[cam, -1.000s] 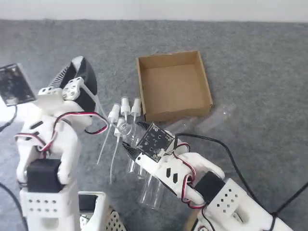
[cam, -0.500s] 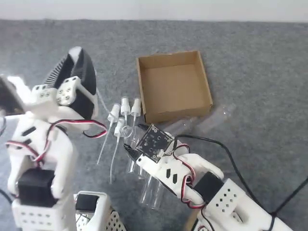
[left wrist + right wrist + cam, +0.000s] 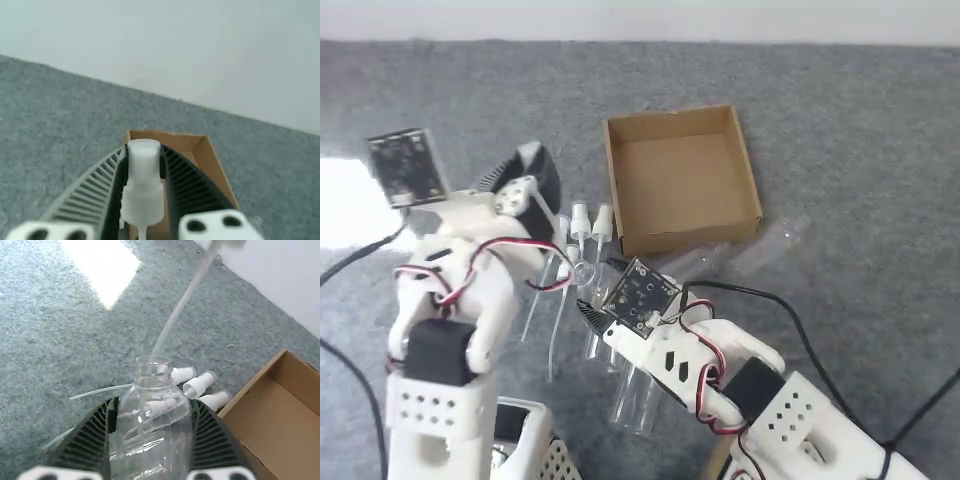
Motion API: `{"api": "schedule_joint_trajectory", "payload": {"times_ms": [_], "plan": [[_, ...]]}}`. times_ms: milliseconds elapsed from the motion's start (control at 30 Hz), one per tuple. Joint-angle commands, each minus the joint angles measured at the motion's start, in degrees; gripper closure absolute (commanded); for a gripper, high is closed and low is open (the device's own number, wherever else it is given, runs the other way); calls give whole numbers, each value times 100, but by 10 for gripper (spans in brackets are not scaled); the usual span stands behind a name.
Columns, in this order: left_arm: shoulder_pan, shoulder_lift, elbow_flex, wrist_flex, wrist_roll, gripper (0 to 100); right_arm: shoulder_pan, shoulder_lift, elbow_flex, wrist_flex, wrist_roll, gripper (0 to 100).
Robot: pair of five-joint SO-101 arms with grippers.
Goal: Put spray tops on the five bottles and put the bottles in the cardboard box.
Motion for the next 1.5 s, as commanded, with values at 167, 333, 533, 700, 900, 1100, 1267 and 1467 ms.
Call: {"api": "schedule_joint_trajectory", "payload": {"times_ms": [167, 333, 533, 700, 900, 1100, 1267, 1467], "plan": [[88, -105, 866, -176, -563, 989, -4, -259, 255, -840, -70, 992], [193, -105, 1015, -105, -563, 989, 31, -110, 712, -2193, -70, 992], [167, -114, 1051, -88, -563, 989, 462, 259, 580, -2527, -800, 992], [158, -114, 1015, -88, -571, 989, 374, 743, 448, -2527, -1081, 992], [149, -114, 919, -176, -624, 988, 321, 998, 431, -2563, -888, 992], [141, -70, -391, 18, -1582, 982, 312, 998, 448, -2563, -905, 992], [-730, -53, -1499, 563, -1618, 875, 330, 998, 466, -2563, -905, 992], [-2277, 149, -708, 149, -1618, 883, 330, 998, 466, -2563, -914, 992]]}}
